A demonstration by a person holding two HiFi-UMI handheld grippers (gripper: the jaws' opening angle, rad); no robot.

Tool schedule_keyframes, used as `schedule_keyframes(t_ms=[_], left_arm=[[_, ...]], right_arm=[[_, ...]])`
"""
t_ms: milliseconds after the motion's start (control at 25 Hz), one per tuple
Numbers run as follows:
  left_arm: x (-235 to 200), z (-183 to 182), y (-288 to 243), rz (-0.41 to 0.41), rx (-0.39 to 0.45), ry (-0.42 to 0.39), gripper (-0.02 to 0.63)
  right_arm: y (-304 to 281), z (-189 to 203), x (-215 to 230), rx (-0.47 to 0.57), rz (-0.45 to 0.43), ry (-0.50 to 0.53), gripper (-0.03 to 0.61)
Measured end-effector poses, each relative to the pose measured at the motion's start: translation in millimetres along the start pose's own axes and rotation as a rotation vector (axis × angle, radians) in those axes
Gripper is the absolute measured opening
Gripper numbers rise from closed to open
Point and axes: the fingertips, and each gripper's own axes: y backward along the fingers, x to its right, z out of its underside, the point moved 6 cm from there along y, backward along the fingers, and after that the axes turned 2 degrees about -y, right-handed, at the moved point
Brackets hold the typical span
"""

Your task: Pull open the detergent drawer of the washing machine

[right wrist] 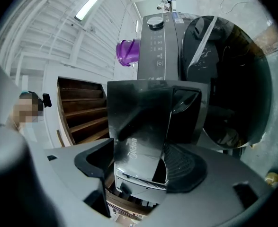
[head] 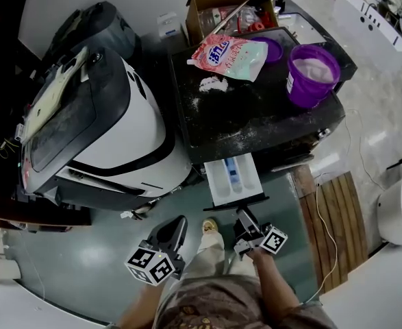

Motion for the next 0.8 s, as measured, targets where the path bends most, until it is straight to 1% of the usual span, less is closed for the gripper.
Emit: schedule_keyframes(t_ms=[80, 240, 280, 400, 600, 800], left_arm=[[2, -2, -7, 0.017, 0.003, 0.005, 0.020], [8, -10, -23, 0.059, 0.009, 0.006, 0.020], [9, -12, -27, 0.070, 0.011, 0.004, 0.020], [13, -21, -35, 0.103, 0.017, -0.001, 0.020], [16, -40, -44, 0.151, 0.043, 0.018, 0.020], [18, -65, -48, 0.200, 0.063, 0.030, 0.020]], right_arm=[[5, -4, -4, -0.007, 0.018, 0.008, 0.326], [14, -12, -18, -0.040, 0.056, 0.033, 0.354], [17, -14, -22, -0.047, 0.068, 0.040, 0.344], [26, -24, -38, -0.049, 0.102, 0.064, 0.342], [26, -50, -83, -0.035, 0.100, 0.151, 0.343], [13, -73, -126, -0.018, 0.082, 0.229, 0.342]])
